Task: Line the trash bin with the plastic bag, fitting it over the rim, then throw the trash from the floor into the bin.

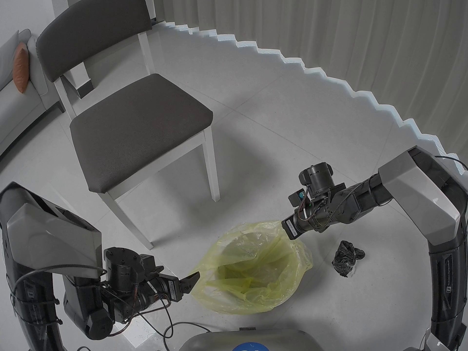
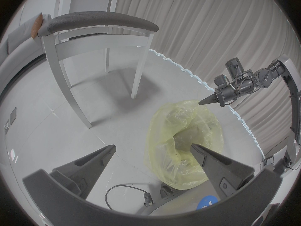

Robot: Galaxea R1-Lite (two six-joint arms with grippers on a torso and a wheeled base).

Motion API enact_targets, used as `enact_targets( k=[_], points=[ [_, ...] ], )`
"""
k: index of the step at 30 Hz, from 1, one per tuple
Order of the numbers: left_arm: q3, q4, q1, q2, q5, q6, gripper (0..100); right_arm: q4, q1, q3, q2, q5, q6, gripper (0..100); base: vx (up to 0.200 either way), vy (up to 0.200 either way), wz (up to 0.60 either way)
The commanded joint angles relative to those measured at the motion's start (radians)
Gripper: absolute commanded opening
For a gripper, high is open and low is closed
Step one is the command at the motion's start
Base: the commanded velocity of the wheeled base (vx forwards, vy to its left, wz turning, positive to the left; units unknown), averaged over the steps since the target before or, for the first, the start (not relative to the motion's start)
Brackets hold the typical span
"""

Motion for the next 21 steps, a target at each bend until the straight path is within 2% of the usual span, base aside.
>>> enact_targets(
  k=[1, 9, 12, 17, 21],
  points=[
    [0.002, -0.004, 0.0, 0.012, 0.0, 0.0, 100, 0.004, 0.004, -0.018, -0.015, -0.003, 0.019, 100, 0.0, 0.0, 0.0],
    [-0.007, -0.004, 0.0, 0.012, -0.001, 0.0, 100, 0.016, -0.005, 0.019, -0.095, -0.006, 0.047, 100, 0.0, 0.0, 0.0],
    [-0.01, -0.004, 0.0, 0.014, -0.003, 0.0, 100, 0.024, -0.008, 0.079, -0.132, -0.018, 0.04, 100, 0.0, 0.0, 0.0],
    [-0.032, 0.01, -0.003, 0.023, -0.003, 0.003, 100, 0.058, -0.008, 0.237, -0.187, -0.087, 0.036, 100, 0.0, 0.0, 0.0],
    [-0.038, 0.012, -0.009, 0.023, -0.001, 0.006, 100, 0.033, -0.007, 0.32, -0.194, -0.087, 0.047, 100, 0.0, 0.0, 0.0]
  ],
)
